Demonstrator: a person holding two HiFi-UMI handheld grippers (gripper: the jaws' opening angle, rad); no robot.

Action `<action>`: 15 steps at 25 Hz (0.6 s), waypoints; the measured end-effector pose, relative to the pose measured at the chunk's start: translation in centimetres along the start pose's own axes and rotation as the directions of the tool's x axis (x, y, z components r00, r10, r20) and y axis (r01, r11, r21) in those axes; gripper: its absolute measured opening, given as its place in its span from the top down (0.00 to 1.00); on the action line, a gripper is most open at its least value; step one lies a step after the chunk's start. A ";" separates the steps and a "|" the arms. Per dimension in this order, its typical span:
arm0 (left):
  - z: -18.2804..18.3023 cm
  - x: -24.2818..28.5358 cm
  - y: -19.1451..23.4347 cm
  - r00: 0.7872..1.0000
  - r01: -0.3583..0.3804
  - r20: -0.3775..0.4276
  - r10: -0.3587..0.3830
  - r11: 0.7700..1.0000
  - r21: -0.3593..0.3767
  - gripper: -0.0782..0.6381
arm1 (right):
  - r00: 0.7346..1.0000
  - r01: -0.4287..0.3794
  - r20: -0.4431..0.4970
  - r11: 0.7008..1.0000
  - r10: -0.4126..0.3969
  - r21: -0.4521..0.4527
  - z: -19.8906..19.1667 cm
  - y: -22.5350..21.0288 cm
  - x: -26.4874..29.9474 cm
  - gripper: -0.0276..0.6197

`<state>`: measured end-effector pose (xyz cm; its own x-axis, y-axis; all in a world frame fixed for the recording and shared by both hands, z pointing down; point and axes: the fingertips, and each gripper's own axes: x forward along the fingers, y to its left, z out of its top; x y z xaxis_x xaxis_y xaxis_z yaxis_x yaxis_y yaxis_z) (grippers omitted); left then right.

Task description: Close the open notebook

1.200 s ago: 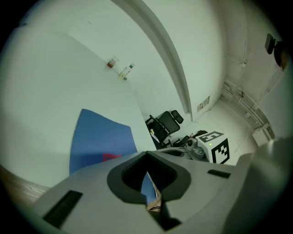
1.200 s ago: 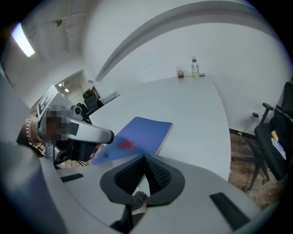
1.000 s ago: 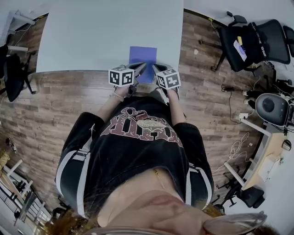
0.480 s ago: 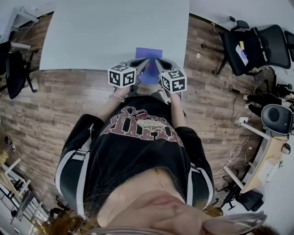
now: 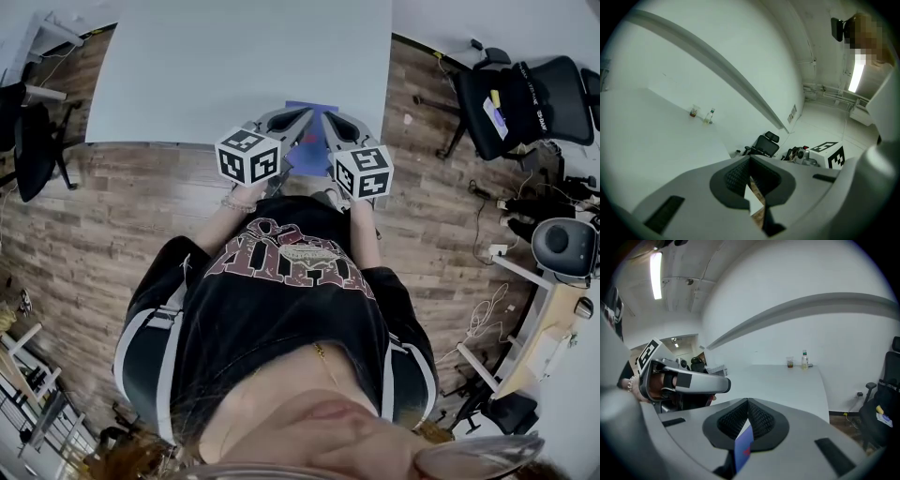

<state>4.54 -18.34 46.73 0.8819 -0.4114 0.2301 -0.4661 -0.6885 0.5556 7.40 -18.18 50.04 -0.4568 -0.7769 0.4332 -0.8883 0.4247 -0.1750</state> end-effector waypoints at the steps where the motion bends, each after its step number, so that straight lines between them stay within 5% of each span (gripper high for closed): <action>1: 0.5 -0.2 -0.2 1.000 0.002 0.009 -0.002 1.000 0.011 0.82 | 1.000 0.004 0.009 1.000 -0.004 -0.006 0.4 0.1 -0.1 0.93; 15: 4.1 -2.1 -2.9 0.997 0.013 0.074 -0.022 0.993 0.114 0.82 | 0.994 0.036 0.103 0.999 -0.034 -0.022 4.6 1.5 -1.8 0.93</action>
<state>3.75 -17.97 41.39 0.8844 -0.4391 0.1584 -0.4592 -0.7575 0.4640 6.64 -18.26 44.88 -0.4291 -0.8344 0.3458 -0.9029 0.4066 -0.1393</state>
